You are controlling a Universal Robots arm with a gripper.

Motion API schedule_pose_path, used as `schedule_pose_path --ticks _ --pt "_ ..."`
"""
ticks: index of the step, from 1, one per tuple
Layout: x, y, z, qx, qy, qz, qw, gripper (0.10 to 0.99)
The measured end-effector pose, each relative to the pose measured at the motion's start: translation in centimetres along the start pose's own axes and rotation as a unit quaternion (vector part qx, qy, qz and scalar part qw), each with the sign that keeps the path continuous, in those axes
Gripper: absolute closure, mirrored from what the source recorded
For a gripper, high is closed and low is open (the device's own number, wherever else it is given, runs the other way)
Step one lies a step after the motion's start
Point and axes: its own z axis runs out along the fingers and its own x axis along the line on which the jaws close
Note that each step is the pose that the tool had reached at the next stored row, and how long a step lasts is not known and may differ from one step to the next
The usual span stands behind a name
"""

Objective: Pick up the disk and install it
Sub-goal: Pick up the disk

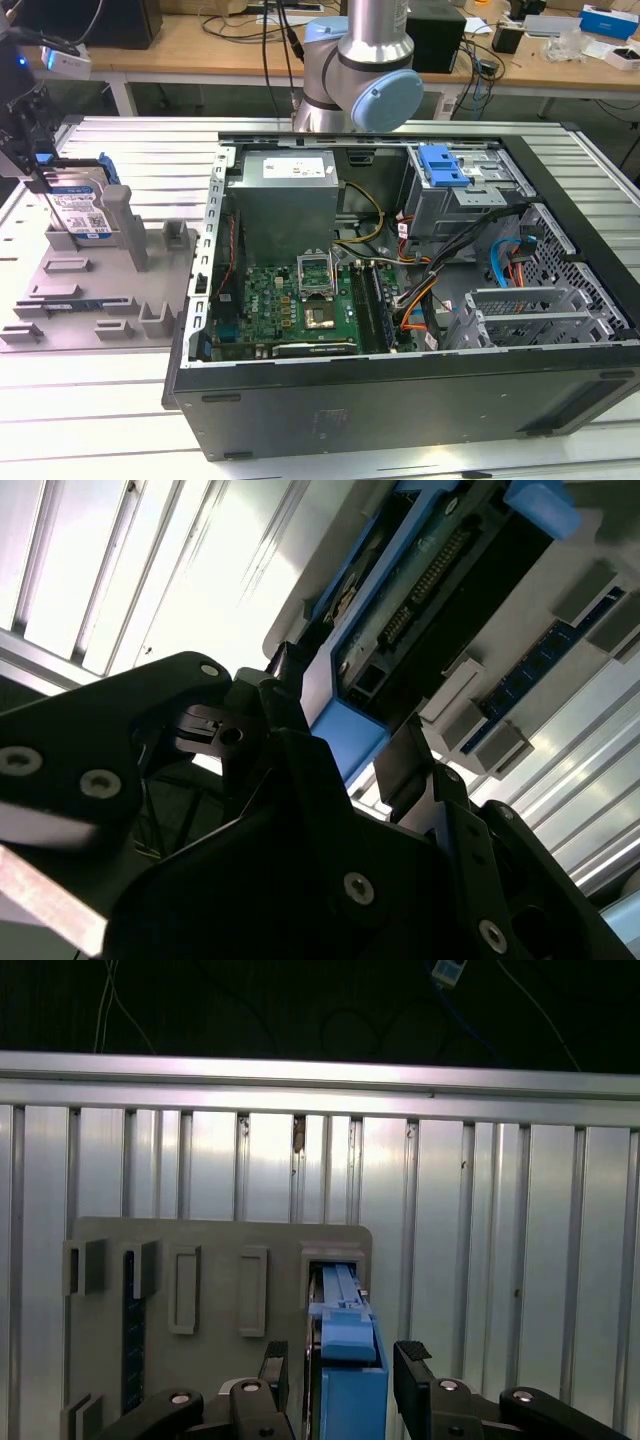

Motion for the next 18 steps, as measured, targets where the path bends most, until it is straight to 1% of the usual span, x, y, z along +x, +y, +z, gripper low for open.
schedule_pose_path --ticks 11,13,14,18 --pt "0.00 0.00 0.01 0.0000 0.0000 0.000 1.0000 0.545" --pt "-0.01 0.00 0.01 0.0000 0.0000 0.000 1.0000 0.561" --pt "-0.01 0.00 0.02 0.0000 0.0000 0.000 1.0000 0.631" --pt "0.00 0.00 0.04 0.0000 0.0000 0.000 1.0000 0.631"
